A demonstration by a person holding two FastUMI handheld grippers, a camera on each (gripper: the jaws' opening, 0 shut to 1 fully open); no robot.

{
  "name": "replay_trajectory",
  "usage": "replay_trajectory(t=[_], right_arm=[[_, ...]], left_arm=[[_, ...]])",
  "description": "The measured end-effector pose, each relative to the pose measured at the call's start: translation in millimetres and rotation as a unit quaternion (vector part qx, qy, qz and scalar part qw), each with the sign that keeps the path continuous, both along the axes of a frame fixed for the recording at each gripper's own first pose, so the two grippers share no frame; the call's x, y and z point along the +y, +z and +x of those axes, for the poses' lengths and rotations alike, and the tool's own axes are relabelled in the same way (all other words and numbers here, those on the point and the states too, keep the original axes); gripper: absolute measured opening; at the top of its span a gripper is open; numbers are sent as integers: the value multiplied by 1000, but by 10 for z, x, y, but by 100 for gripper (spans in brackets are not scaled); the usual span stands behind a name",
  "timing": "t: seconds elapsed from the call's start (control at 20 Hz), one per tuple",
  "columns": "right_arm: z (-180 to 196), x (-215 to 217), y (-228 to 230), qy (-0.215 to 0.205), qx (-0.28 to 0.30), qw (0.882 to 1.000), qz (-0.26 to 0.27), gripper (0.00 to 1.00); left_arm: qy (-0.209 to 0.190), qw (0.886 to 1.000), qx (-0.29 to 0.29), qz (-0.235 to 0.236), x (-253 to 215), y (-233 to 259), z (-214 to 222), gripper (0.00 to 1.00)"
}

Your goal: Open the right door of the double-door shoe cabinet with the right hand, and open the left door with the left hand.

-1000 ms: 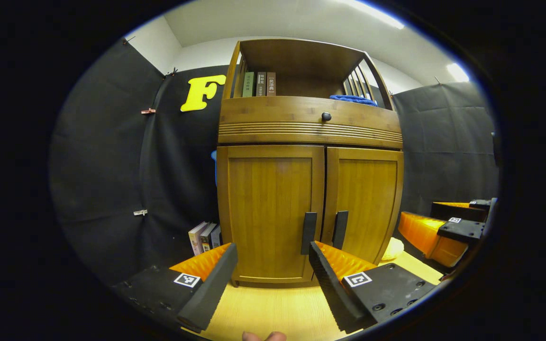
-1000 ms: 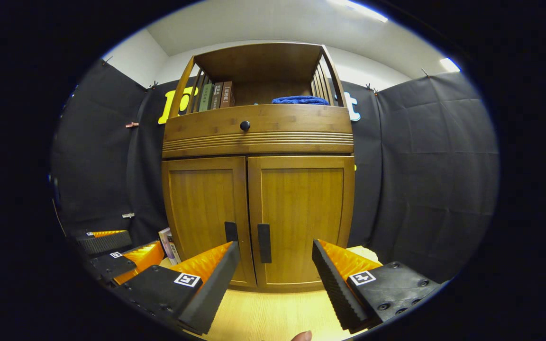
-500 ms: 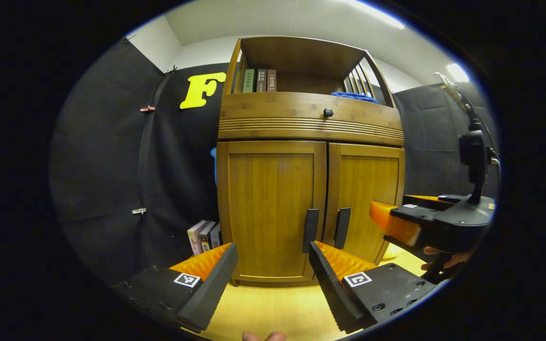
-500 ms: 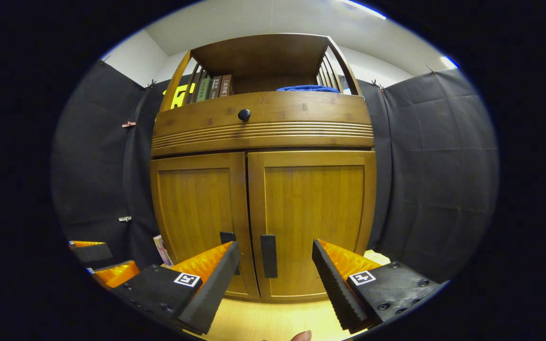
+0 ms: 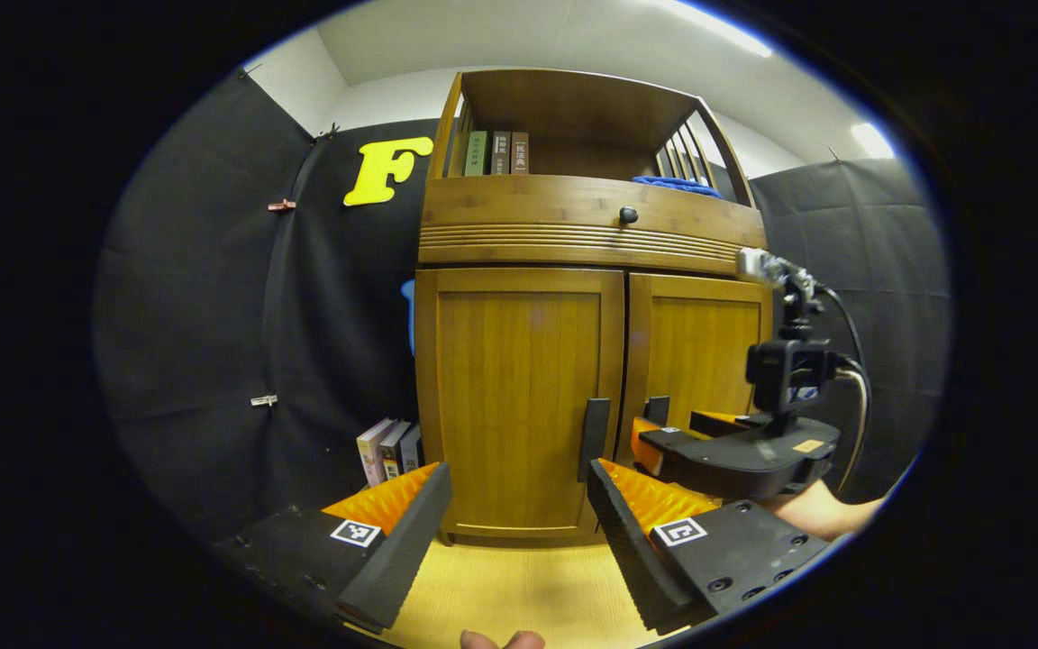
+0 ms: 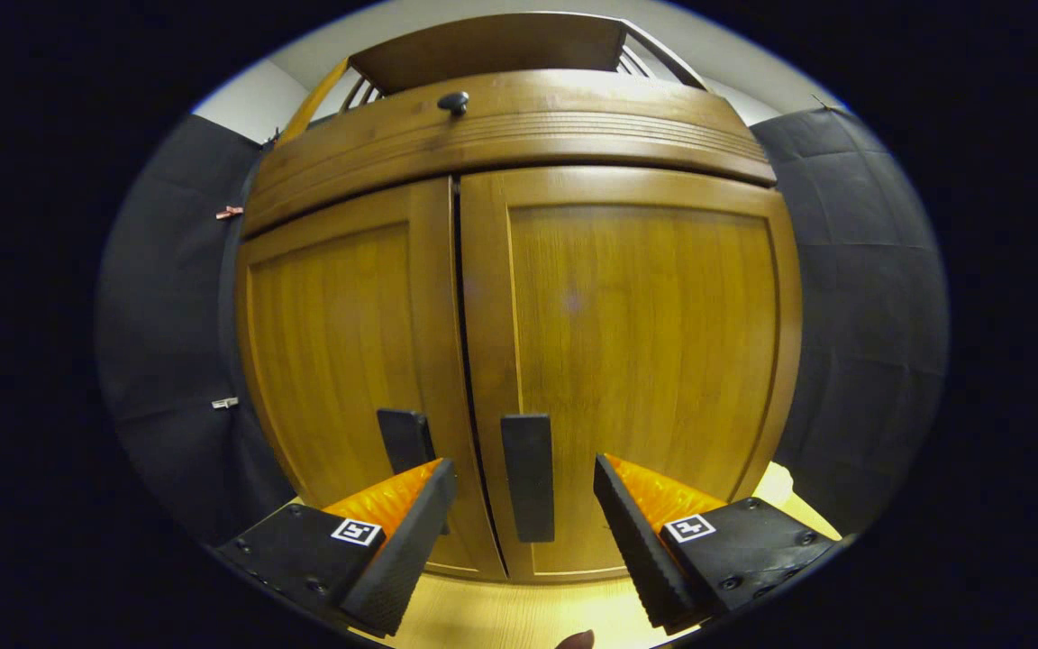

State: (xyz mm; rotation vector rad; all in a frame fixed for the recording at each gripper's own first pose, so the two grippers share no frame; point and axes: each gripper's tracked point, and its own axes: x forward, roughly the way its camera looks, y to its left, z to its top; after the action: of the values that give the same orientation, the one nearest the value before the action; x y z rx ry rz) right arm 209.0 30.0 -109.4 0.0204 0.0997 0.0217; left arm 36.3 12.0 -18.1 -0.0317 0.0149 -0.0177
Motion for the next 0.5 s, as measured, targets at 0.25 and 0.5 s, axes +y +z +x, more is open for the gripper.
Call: replay_trajectory(t=[0.25,0.5], right_arm=[[281,-24,-181,-14,9,1000,-14,57],[285,-9,-184,-2,6,1000,-14,31]], left_arm=[[-2,1000,5,-3,19,-25,-17,94],[6,1000,7,-5,48,-32,-46,94]])
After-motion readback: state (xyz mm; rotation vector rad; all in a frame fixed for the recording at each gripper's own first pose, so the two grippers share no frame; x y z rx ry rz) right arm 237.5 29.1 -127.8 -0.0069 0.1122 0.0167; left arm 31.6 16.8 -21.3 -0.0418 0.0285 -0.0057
